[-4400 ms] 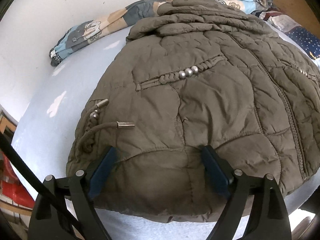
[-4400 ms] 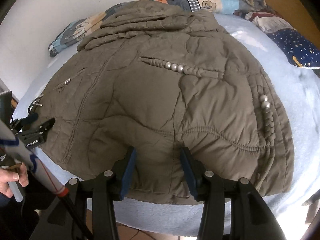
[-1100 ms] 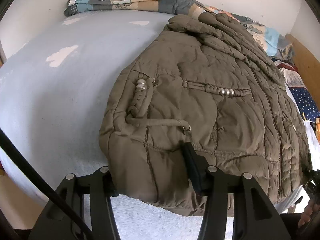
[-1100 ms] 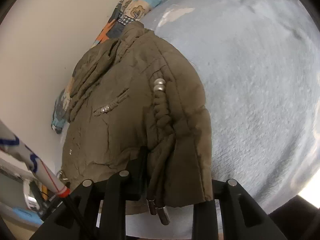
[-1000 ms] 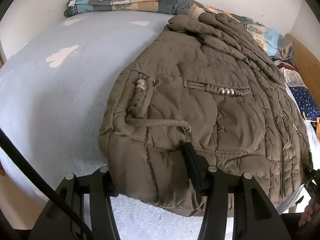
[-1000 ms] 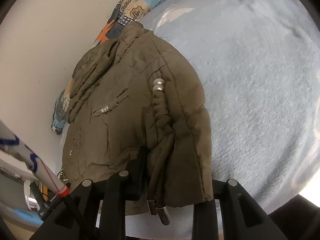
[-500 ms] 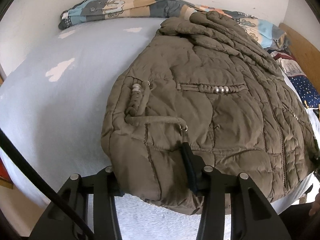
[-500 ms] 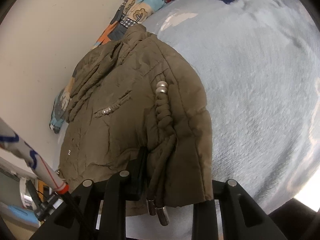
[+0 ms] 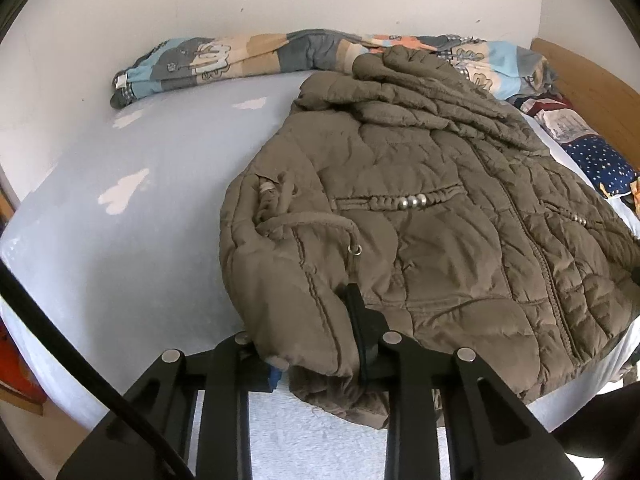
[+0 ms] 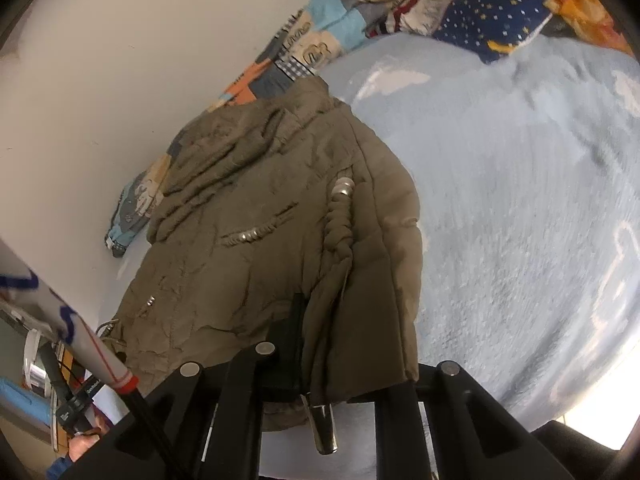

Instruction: Fold large clothes

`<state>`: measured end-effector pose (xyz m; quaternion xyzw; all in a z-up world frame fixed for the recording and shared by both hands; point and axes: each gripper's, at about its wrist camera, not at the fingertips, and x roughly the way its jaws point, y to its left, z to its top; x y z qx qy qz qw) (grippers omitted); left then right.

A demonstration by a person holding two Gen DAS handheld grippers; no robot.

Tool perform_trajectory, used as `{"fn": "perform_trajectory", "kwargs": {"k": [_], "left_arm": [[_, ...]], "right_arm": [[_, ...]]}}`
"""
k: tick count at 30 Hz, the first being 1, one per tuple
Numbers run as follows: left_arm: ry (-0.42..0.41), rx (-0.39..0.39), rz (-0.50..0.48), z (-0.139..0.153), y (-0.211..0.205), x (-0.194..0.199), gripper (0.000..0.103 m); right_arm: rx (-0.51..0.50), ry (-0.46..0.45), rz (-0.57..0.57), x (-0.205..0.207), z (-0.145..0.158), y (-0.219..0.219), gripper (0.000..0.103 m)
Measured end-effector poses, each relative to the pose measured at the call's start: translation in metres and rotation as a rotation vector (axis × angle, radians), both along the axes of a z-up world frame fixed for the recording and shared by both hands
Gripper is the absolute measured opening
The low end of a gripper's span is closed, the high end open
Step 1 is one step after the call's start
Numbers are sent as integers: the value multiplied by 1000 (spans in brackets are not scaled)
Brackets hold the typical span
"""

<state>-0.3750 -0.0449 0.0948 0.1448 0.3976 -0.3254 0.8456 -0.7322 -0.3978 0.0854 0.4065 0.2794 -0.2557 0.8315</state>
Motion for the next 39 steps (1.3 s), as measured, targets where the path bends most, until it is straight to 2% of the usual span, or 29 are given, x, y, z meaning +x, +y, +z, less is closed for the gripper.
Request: {"fn": "perform_trajectory", "kwargs": {"k": [9, 23, 27, 39], "left_arm": [[-68, -42, -12, 24, 11, -12, 24], [-59, -70, -7, 36, 13, -1, 24], [-60, -120, 7, 56, 10, 5, 24], [-129, -240, 28, 132, -23, 49, 24]], "right_arm": [[-41, -84, 1, -12, 26, 7, 12], [-33, -147, 18, -15, 35, 6, 12], [-13, -202, 20, -14, 45, 0, 12], [-85, -328, 63, 17, 112, -31, 12]]}}
